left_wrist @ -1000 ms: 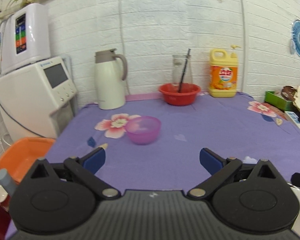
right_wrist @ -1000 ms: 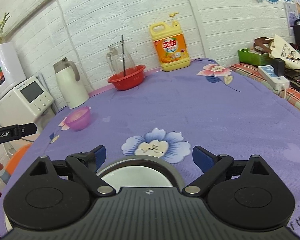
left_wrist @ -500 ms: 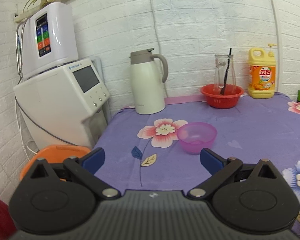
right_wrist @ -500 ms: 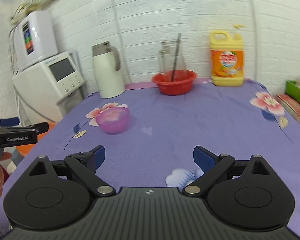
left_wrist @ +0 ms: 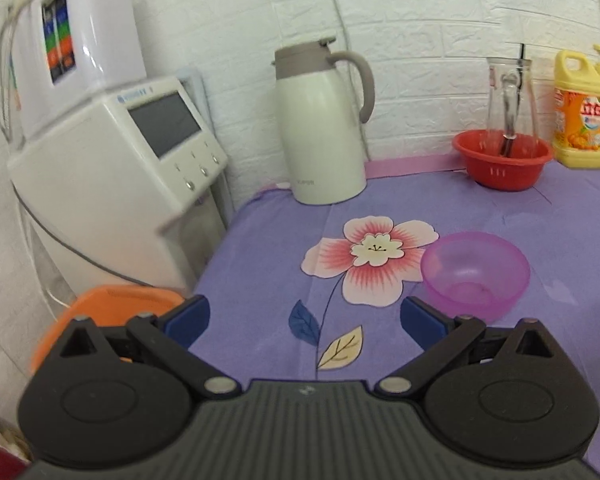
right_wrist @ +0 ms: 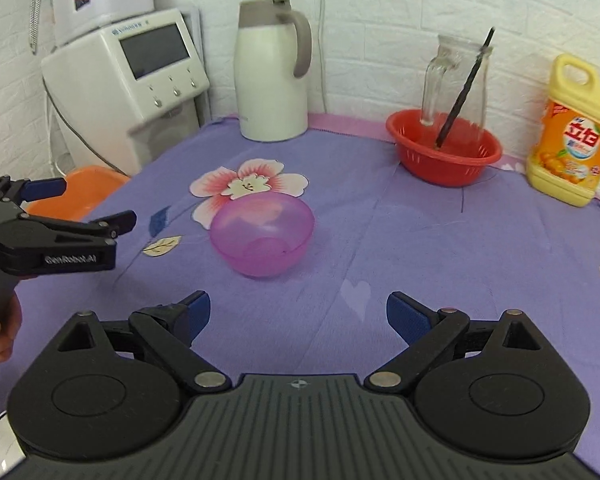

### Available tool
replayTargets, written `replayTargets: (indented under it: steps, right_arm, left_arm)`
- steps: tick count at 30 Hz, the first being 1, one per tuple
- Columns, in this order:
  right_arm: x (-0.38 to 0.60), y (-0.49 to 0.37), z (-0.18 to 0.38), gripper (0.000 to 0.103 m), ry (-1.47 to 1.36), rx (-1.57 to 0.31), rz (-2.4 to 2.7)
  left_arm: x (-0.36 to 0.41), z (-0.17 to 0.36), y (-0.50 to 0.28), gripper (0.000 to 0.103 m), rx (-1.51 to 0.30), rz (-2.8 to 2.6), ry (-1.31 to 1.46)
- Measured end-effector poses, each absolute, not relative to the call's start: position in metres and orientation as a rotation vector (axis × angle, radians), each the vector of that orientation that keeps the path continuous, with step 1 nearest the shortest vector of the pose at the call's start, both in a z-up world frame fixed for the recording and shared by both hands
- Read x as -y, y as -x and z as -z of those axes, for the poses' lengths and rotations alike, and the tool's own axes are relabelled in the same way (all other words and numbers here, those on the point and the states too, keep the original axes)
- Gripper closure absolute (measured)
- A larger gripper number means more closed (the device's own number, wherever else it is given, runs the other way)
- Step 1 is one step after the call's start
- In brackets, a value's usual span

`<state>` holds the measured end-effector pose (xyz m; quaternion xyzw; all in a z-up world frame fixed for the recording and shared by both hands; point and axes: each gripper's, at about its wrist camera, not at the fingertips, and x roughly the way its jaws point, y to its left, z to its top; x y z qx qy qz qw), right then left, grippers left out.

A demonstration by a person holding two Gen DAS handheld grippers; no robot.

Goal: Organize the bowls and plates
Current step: 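Reach the left gripper to the pink plastic bowl and grasp its rim, then carry the pink bowl with the left gripper into the white bowl and open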

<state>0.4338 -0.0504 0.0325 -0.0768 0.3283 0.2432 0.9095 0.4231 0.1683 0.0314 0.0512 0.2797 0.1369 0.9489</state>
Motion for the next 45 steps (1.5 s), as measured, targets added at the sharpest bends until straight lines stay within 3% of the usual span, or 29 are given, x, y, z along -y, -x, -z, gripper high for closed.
replayTargets:
  steps: [12,19,27,28,29,31,34,36,45]
  right_arm:
    - [-0.001,-0.519,-0.004,0.000,0.218,-0.706,-0.467]
    - [-0.012,-0.532,0.013,0.000,0.228,-0.746,-0.484]
    - [-0.017,-0.537,0.026,0.002,0.213,-0.791,-0.499]
    - [-0.016,-0.537,0.027,0.015,0.199,-0.789,-0.508]
    - [-0.016,-0.537,0.027,0.020,0.189,-0.788,-0.512]
    - [-0.019,-0.534,0.026,0.041,0.200,-0.786,-0.523]
    - [-0.024,-0.529,0.026,0.042,0.212,-0.778,-0.517]
    - [-0.023,-0.527,0.026,0.048,0.187,-0.793,-0.535]
    - [-0.013,-0.494,0.006,0.050,0.180,-0.768,-0.540]
  left_arm:
    - [-0.195,0.001,-0.523,0.003,-0.733,-0.094,0.198]
    - [-0.176,0.019,-0.543,0.005,-0.775,-0.061,0.172]
    - [-0.169,0.028,-0.549,0.029,-0.781,-0.045,0.158]
    - [-0.168,0.028,-0.549,0.031,-0.775,-0.044,0.150]
    - [-0.167,0.028,-0.548,0.035,-0.771,-0.038,0.147]
    - [-0.163,0.028,-0.546,0.044,-0.761,-0.025,0.142]
    - [-0.158,0.027,-0.545,0.065,-0.766,0.001,0.158]
    - [-0.154,0.025,-0.543,0.080,-0.781,0.015,0.161]
    - [-0.136,-0.004,-0.505,0.079,-0.775,0.041,0.179]
